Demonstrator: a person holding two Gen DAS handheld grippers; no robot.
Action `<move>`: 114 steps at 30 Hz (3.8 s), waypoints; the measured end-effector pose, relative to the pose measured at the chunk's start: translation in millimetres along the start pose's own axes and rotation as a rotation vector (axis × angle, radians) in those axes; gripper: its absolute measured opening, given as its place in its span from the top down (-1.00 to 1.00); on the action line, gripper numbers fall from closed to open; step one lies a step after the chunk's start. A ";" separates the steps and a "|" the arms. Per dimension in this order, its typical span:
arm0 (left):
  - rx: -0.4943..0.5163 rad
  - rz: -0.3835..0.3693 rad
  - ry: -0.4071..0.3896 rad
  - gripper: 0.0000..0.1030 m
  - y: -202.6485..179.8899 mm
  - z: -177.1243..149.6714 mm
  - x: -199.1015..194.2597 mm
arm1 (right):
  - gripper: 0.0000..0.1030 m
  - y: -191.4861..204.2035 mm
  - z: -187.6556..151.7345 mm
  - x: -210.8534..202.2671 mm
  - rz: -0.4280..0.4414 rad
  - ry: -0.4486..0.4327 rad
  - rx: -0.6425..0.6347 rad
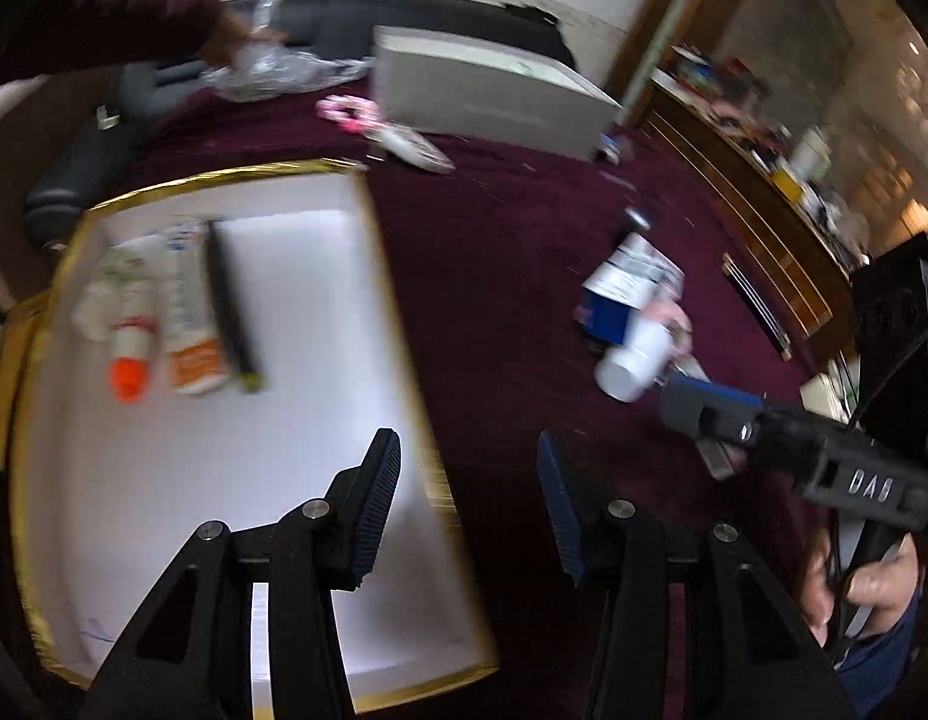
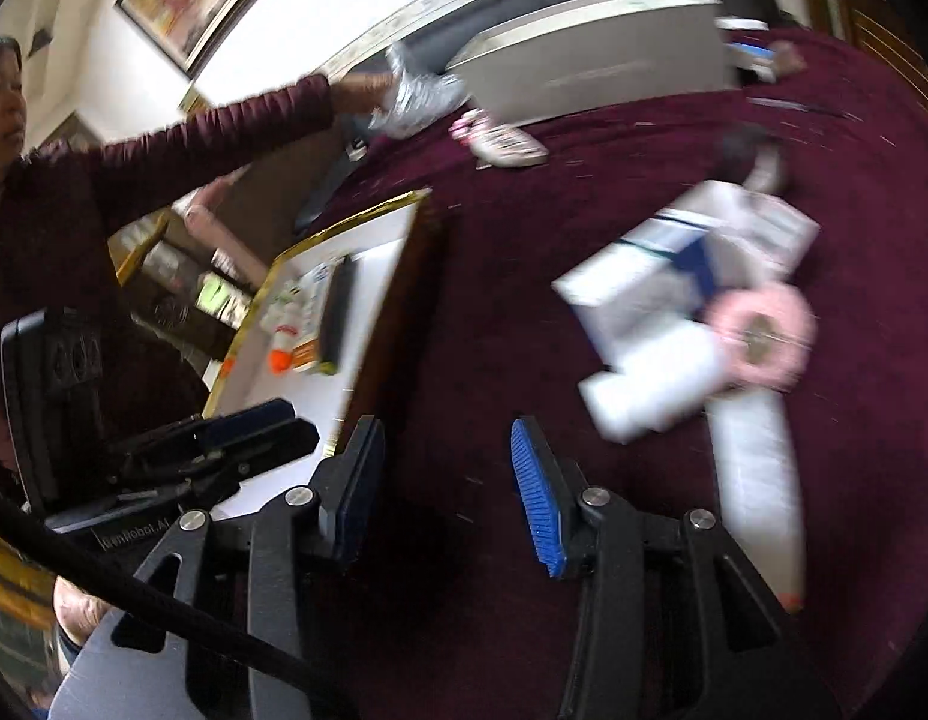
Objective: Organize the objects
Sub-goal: 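Move both open grippers back over the remaining items, then grasp the grey printed box with the right gripper, then lift the white bottle with the left gripper while the right holds the grey box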
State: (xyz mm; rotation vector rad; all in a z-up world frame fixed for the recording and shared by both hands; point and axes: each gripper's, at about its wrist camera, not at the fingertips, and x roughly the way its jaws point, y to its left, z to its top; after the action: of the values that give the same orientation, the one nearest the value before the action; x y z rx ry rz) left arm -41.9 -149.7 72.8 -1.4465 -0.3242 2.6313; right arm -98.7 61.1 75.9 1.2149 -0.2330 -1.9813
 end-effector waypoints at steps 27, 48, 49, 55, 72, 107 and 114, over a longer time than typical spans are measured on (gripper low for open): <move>0.347 0.022 0.080 0.20 -117.7 22.1 73.0 | 0.53 -128.4 -13.8 -46.8 -0.125 -0.154 0.076; 0.415 0.065 0.065 0.42 -147.3 9.2 112.8 | 0.53 -134.8 -19.4 -41.6 -0.133 -0.119 0.098; 0.401 0.064 0.061 0.42 -144.6 4.9 108.9 | 0.53 -133.6 -19.3 -41.2 -0.131 -0.117 0.092; 0.331 0.095 0.057 0.23 -145.5 11.1 114.7 | 0.53 -122.1 -20.1 -35.9 -0.166 -0.102 0.030; 0.291 0.121 -0.063 0.41 -149.1 -11.6 105.2 | 0.53 -106.0 -20.9 -27.5 -0.258 -0.070 -0.079; 0.198 -0.016 -0.079 0.43 -126.8 0.2 100.3 | 0.53 -110.5 -16.1 -49.8 -0.192 -0.159 -0.002; 0.202 -0.020 -0.098 0.43 -126.4 0.4 92.5 | 0.53 -117.0 -14.5 -43.6 -0.202 -0.142 0.012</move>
State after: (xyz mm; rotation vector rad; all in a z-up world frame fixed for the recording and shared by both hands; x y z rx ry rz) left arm -91.4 -8.0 28.2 -1.2484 -0.0783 2.6352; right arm -137.9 174.1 37.0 1.1432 -0.2001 -2.2476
